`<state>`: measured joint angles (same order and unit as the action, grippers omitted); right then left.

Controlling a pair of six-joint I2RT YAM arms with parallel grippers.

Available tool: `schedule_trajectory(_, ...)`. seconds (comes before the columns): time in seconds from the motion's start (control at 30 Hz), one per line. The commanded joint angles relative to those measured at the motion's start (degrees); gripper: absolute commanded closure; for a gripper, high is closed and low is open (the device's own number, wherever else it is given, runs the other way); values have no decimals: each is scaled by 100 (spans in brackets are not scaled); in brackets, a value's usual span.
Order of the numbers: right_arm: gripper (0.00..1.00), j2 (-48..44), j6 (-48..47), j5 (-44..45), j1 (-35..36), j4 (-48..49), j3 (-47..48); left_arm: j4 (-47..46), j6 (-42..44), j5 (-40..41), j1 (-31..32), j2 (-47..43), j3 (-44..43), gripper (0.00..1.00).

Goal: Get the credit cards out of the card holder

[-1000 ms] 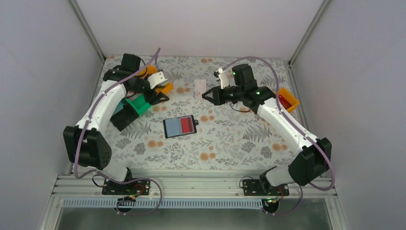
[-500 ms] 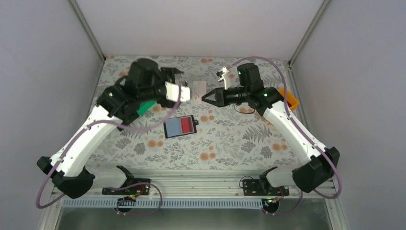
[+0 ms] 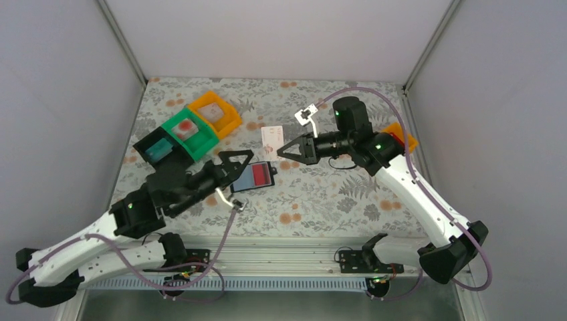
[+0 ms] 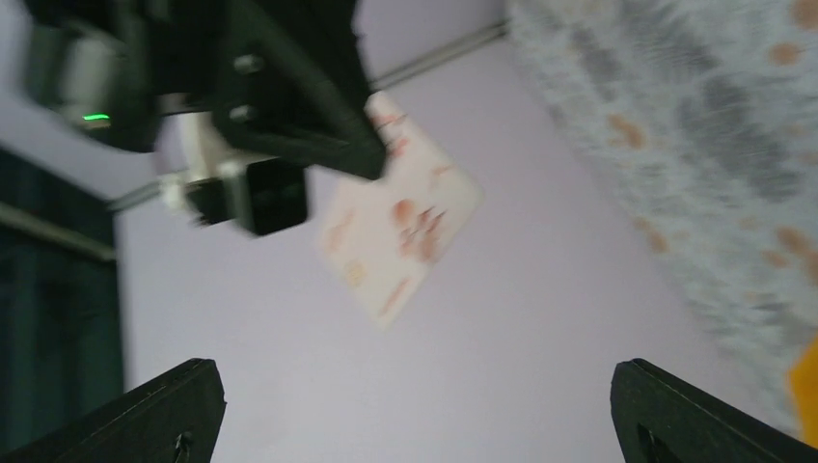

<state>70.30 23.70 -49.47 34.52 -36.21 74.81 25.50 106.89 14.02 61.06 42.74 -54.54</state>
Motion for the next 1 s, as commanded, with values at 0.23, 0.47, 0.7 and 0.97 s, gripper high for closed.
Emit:
schedule_trajectory(0.23,96,169,-496,-657,360,-220,342,-2157,2874,-394,36,-336,904,9)
schedule_trajectory(0.47,96,303,-653,-682,517,-308,295,-2275,2664,-231,23,-92,788,45)
schedule_trajectory(0.7,96,291,-586,-767,534,-117,313,-1996,2680,-339,37,-194,844,97)
schedule_trajectory(0.97,96,362,-598,-912,530,-14,207,-2132,2589,-378,31,-150,944,98)
